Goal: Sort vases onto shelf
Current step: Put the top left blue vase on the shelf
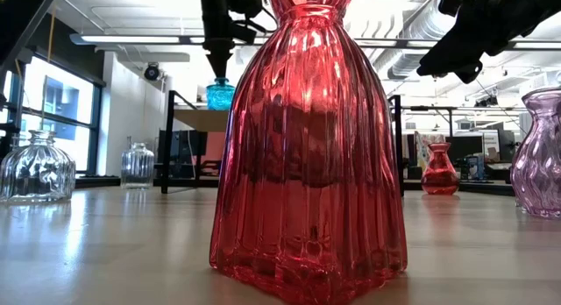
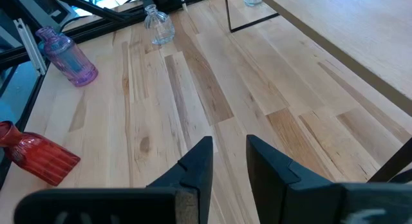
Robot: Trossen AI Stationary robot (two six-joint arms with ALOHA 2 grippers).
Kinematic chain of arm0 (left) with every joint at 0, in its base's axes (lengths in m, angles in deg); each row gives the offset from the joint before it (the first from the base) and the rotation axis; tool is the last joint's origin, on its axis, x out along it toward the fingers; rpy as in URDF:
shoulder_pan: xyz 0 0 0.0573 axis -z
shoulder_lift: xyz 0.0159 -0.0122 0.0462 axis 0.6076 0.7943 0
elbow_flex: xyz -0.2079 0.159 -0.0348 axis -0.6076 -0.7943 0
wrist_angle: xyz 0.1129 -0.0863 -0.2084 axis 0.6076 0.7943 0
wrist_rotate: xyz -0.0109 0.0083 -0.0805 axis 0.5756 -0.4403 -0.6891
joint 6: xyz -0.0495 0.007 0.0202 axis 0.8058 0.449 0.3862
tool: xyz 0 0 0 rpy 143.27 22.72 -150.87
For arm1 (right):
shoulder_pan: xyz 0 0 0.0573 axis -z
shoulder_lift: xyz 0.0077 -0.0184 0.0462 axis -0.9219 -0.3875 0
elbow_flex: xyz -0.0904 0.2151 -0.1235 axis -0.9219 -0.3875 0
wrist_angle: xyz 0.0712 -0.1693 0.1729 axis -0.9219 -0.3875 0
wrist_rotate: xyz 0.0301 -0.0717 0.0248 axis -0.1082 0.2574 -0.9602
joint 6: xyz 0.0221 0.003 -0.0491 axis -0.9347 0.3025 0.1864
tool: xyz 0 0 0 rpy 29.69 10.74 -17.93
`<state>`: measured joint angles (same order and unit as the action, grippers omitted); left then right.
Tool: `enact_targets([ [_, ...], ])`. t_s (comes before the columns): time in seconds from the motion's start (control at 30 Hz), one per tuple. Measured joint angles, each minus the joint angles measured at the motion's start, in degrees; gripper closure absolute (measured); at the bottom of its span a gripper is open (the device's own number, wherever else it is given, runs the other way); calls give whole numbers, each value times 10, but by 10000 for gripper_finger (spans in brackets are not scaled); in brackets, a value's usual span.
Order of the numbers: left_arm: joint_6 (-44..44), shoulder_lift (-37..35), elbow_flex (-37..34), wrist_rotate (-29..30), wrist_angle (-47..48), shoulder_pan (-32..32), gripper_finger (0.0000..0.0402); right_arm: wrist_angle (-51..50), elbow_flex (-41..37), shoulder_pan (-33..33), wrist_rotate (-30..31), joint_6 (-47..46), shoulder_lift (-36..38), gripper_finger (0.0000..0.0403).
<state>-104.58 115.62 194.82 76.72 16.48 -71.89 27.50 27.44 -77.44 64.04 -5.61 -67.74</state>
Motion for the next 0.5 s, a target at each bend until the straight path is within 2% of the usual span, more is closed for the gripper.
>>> enact_targets([
  [0.13, 1, 0, 0, 0, -5, 0, 297, 0, 0, 0, 0, 0, 0, 329],
  [0.5, -1, -1, 1, 7, -4, 0, 237, 0, 0, 0, 0, 0, 0, 329],
])
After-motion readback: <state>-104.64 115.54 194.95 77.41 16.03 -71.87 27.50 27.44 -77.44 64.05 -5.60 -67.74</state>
